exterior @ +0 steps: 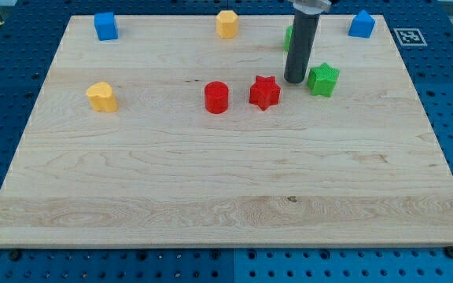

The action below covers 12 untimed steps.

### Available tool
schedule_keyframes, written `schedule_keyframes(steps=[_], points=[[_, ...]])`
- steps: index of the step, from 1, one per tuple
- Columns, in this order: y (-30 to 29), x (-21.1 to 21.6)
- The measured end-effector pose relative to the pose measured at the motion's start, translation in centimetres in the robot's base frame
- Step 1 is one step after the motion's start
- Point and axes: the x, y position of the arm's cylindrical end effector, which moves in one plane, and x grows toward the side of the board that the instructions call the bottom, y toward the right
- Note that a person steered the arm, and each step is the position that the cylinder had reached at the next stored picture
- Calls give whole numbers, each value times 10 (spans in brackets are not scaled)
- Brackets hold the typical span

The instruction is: Push the green star to the right center of the board

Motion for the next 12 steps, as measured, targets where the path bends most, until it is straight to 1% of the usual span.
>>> schedule_keyframes(steps=[2,3,5,7,9,11,12], points=[[50,0],[63,3],[69,22],[90,22],[97,25],[99,48],[98,50]])
